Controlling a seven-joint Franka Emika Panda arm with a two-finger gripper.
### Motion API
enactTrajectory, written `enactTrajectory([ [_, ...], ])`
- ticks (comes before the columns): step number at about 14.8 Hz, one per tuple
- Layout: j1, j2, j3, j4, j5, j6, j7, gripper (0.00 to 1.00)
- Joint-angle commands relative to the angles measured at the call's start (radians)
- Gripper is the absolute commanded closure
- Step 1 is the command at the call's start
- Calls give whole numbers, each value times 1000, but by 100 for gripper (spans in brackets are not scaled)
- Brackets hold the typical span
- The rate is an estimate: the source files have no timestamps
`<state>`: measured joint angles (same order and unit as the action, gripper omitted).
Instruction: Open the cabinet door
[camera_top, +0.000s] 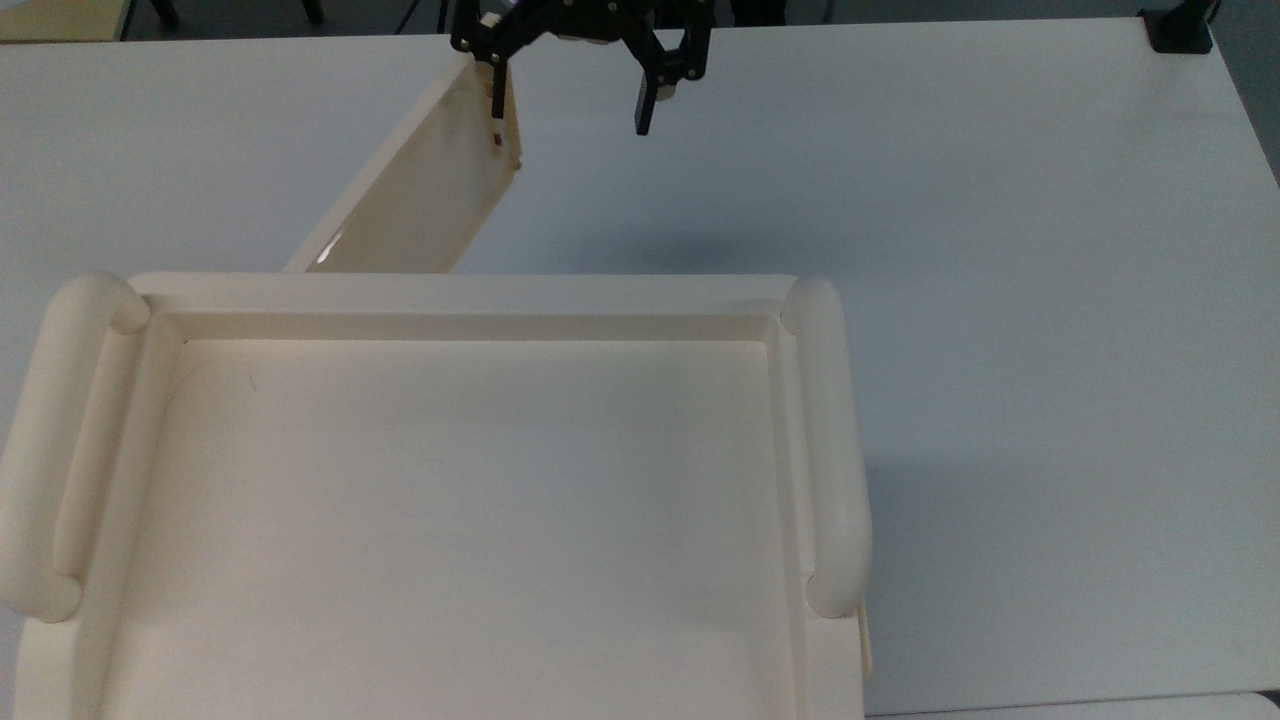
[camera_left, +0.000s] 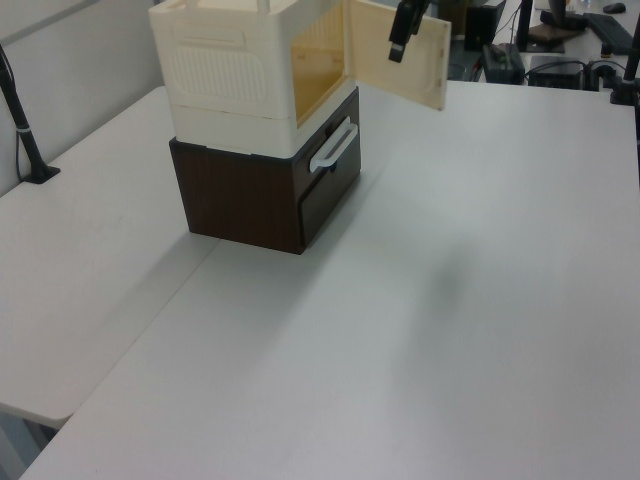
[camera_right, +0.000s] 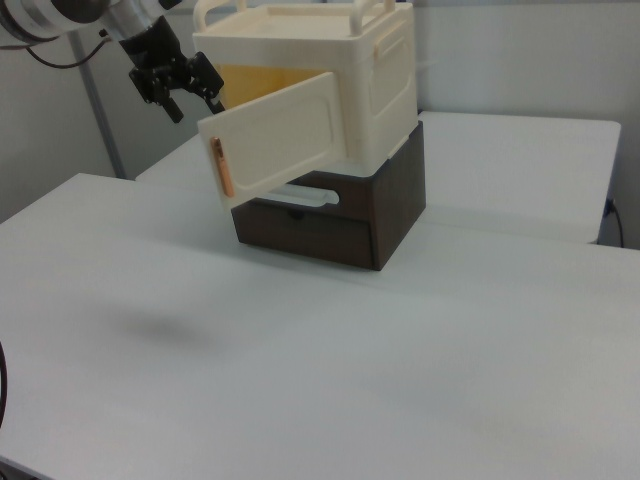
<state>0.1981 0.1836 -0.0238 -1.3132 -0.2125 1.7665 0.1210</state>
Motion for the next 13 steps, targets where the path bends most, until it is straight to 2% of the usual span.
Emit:
enactTrajectory([
  [1, 1, -24, 4, -29, 18, -33, -34, 0],
  [4, -3, -29, 5, -41, 19, -102, -32, 0],
  [8, -29, -75, 5, -155, 30, -122, -35, 0],
  [11, -83, -91, 7, -176, 128, -128, -55, 0],
  [13, -104, -116, 10, -221, 140, -124, -63, 0],
])
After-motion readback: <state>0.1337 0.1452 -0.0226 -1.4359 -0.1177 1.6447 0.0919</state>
